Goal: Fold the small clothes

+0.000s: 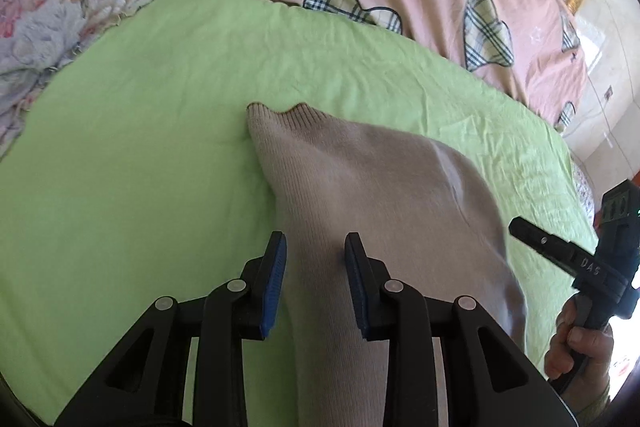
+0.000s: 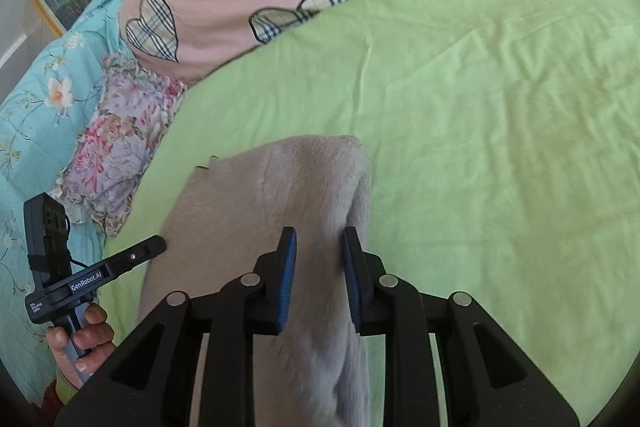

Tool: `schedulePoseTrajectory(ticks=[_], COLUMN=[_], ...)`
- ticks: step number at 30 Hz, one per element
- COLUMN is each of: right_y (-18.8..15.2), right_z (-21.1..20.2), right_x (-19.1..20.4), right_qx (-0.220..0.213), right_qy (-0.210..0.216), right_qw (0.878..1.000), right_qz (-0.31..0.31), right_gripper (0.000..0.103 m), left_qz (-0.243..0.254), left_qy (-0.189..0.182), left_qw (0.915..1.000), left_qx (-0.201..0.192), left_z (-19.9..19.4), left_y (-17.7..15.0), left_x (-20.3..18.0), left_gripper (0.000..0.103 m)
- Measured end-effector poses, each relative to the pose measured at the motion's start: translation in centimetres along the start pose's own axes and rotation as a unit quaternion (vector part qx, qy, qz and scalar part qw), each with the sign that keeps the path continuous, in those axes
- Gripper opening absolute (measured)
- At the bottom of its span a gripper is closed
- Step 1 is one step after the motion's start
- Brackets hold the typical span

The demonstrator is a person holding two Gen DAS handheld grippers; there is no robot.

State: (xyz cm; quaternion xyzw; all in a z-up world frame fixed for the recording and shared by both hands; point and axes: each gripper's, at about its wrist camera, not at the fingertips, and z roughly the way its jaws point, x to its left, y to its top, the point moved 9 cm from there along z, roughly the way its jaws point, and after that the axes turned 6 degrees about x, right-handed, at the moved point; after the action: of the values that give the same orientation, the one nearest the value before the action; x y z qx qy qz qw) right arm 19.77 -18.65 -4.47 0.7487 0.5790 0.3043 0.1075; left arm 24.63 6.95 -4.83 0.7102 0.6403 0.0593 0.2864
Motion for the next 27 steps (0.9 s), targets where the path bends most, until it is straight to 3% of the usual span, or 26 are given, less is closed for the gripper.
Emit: schedulePoseTrajectory(ticks=[4, 6, 8, 11, 13, 14, 15, 21, 27], right_y=[-3.3, -4.9, -6.7, -9.1, -10.5, -11.4, -11.9, -14.9, -16.0], right_z=[-3.3, -4.3, -5.1, -5.8, -6.4, -6.7, -6.9, -7.9, -8.9], right_x=[0.9, 1.1, 1.4, 2.0, 2.4, 2.7, 3.0, 3.7, 4.1], right_qx=[-0.009, -0.007, -0.001, 0.01, 0.013, 0.015, 0.015, 0.02, 0.015], right_qy=[0.0, 0.002, 0.004, 0.009, 0.009, 0.009, 0.009, 0.005, -0.002], right_qw=[1.0, 1.0, 1.0, 1.0, 1.0, 1.0, 1.0, 1.0, 1.0], right_qz=[0.002, 0.004, 0.002, -0.001, -0.006, -0.009, -0.013, -0.023, -0.023], right_gripper=[0.031, 0.034, 0.034, 0.035, 0.04, 0.047, 0.052, 0.053, 0.053], left_qz=[0.014, 0.019, 0.015, 0.015, 0.018, 0.018, 0.019, 0.04, 0.046], left_qy=[0.013, 0.025, 0.04, 0.048, 0.059, 0.066, 0.069, 0.075, 0.08], left_qw=[0.9998, 0.9995, 0.999, 0.9985, 0.9977, 0.9972, 0.997, 0.9961, 0.9955], left_qx=[0.004, 0.008, 0.013, 0.023, 0.026, 0.028, 0.029, 0.024, 0.02], left_z=[-2.7, -3.6, -4.4, -5.2, -5.7, -5.9, -6.1, -7.6, -8.1], left_y=[-4.1, -6.5, -8.8, -11.7, -13.5, -14.4, -14.9, -17.2, -17.2], left_x=[-0.6, -1.0, -0.9, -1.1, -1.1, -1.1, -1.1, -1.6, -1.5], left_gripper=[0.031, 0.037, 0.054, 0.055, 0.056, 0.059, 0.06, 0.061, 0.062])
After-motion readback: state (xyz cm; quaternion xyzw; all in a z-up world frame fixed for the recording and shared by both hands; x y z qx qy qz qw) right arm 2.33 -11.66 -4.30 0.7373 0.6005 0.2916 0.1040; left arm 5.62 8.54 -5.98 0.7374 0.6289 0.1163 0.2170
